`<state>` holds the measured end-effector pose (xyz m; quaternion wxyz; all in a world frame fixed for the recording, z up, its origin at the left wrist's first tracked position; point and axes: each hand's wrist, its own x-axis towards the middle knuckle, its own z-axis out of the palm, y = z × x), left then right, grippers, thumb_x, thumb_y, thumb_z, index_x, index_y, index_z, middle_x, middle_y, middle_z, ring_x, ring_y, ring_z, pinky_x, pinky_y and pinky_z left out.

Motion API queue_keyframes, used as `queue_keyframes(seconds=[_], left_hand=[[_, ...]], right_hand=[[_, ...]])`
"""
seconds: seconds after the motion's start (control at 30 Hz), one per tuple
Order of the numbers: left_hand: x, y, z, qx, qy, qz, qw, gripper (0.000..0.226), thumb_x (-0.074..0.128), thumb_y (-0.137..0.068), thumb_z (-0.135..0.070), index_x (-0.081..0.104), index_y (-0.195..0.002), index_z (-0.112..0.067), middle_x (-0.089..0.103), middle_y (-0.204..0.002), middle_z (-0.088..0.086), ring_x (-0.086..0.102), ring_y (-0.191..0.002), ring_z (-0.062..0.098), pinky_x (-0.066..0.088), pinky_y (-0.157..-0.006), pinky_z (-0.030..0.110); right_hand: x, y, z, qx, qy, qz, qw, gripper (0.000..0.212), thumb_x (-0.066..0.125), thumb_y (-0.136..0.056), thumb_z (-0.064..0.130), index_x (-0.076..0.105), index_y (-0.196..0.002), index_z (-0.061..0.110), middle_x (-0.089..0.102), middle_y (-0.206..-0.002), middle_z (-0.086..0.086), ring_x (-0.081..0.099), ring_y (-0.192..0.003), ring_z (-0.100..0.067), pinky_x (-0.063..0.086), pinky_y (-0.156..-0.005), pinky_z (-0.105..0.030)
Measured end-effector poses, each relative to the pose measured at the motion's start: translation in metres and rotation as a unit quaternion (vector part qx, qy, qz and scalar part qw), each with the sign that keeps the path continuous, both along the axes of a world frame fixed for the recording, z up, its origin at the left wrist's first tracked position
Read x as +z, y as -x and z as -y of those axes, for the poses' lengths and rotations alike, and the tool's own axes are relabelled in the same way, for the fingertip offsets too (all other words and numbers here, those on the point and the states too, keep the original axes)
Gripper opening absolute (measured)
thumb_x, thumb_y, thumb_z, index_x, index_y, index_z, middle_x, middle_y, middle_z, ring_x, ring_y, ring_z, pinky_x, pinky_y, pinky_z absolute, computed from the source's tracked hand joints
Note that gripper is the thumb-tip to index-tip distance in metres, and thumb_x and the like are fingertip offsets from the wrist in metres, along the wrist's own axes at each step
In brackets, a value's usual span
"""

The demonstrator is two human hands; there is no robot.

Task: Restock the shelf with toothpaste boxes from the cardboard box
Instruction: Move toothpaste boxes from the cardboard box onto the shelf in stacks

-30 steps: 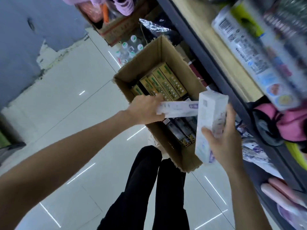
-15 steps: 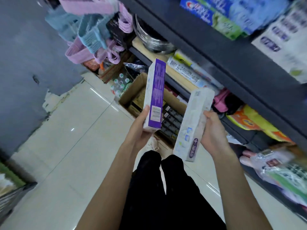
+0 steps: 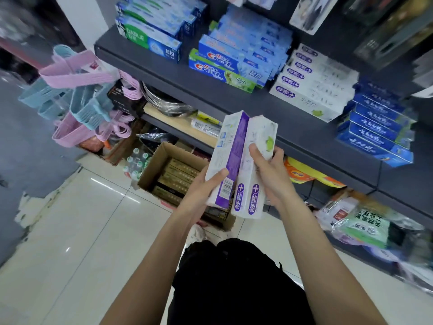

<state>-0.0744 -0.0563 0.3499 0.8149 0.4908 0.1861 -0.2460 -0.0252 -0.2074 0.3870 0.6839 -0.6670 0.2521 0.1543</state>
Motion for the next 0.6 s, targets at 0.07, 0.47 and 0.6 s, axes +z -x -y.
queue_keyframes(seconds=[0.07, 0.47, 0.6], left_hand=[[0.005, -0.004, 0.007, 0.007, -0.002, -0.008, 1.0, 0.047, 0.066, -0.074, -0.039, 0.055, -0.118, -0.03, 0.073, -0.105, -0.002, 0.07, -0.093, 0.015, 0.057, -0.075, 0.03], [0.025, -0.045, 0.047, 0.076, -0.064, 0.013, 0.995, 0.064, 0.062, -0.067, -0.046, 0.053, -0.125, -0.021, 0.072, -0.096, -0.002, 0.07, -0.079, 0.01, 0.054, -0.065, 0.027], [0.029, -0.062, 0.06, 0.095, -0.081, 0.031, 0.992, 0.064, 0.066, -0.073, -0.048, 0.05, -0.129, -0.021, 0.072, -0.098, -0.002, 0.069, -0.079, 0.011, 0.052, -0.066, 0.025]], right_hand=[[0.008, -0.009, 0.007, -0.006, 0.021, -0.009, 1.0, 0.045, 0.055, -0.091, 0.043, 0.034, -0.125, 0.021, 0.065, -0.108, 0.003, 0.069, -0.084, -0.005, 0.058, -0.067, -0.027], [0.039, -0.083, 0.148, -0.127, -0.001, 0.158, 0.979, 0.053, 0.062, -0.09, 0.015, 0.033, -0.133, 0.024, 0.056, -0.129, -0.001, 0.056, -0.117, -0.02, 0.049, -0.097, -0.045], [0.025, -0.103, 0.169, -0.134, -0.041, 0.221, 0.965, 0.049, 0.061, -0.089, 0.002, 0.034, -0.118, 0.03, 0.054, -0.123, -0.002, 0.054, -0.121, -0.023, 0.053, -0.092, -0.039]])
